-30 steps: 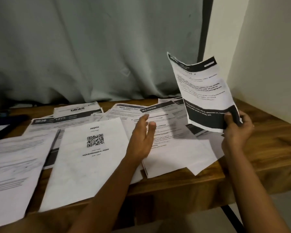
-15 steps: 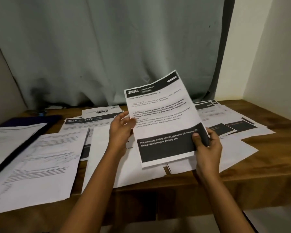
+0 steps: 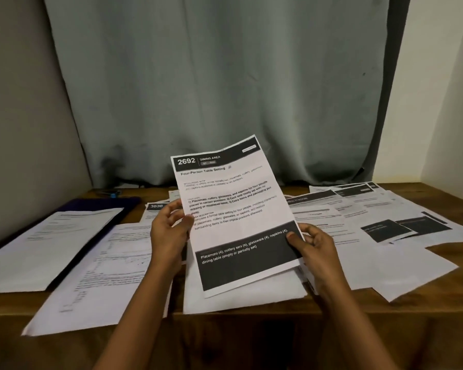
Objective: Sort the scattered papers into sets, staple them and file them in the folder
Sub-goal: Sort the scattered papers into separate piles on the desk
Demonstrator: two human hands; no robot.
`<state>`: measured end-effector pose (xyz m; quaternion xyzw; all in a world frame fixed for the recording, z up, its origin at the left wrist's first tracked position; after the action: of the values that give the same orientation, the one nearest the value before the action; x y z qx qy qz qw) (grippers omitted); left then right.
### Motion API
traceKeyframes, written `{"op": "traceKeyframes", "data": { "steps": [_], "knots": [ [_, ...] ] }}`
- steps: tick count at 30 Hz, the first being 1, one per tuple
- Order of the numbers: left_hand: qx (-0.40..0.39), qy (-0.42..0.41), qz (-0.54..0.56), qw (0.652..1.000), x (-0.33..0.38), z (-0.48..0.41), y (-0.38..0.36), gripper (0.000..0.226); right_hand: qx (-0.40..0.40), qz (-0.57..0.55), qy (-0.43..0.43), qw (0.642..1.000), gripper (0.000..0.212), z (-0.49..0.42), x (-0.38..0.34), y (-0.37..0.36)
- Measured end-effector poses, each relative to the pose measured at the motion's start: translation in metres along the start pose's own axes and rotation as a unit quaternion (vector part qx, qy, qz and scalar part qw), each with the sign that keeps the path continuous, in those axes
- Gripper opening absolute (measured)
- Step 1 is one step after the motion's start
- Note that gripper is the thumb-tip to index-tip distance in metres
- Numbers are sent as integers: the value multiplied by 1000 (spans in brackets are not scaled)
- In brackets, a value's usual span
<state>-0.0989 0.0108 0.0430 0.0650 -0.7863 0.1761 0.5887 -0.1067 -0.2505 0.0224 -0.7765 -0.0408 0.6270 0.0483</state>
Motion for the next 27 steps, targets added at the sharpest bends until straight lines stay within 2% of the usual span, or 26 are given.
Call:
{"op": "traceKeyframes", "data": {
  "steps": [4,6,8,10,12,15,17,18,21,24,27],
  "knots": [
    [-5,-3,-16,1000,6,4,17,33,-30,48,-26,998,12,-3,-2,-14],
    [8,-8,-43,999,6,6,32,28,3,70,-40,997,11,-6,-2,-18],
    [31,-27,-135,990,2,7,55,28,59,26,-58,996,10,-10,-2,-16],
    [21,-61,-310,948,-1,10,83,31,108,-28,-82,990,8,-11,-3,-11],
    [-19,-52,-446,893,-9,13,110,38,136,-35,-91,986,10,-12,-5,-6],
    [-85,21,-577,812,-24,21,142,54,144,-41,-103,983,10,-13,-3,-4],
    [-130,34,-657,742,-34,23,154,64,139,-53,-113,982,11,-14,1,-7],
    [-141,39,-674,724,-37,23,157,69,137,-58,-118,982,13,-14,3,-10],
    [-145,52,-678,719,-39,21,158,77,142,-39,-111,983,17,-16,10,-20],
    [-148,36,-679,718,-38,21,153,65,135,17,-95,986,23,-17,16,-36],
    [-133,28,-630,765,-33,21,156,58,107,73,-76,989,22,-14,21,-65]
  ]
}}
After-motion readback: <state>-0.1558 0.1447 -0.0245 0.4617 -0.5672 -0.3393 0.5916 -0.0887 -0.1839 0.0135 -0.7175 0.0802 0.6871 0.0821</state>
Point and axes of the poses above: each hand's wrist, its own z-axis away from the middle knuckle, its own y-axis out of the back of the hand, x = y × z, the point moved 2 cm from there along -z, towards the middle knuckle, and after that the axes turned 6 degrees about -x, right-handed, at the moved point
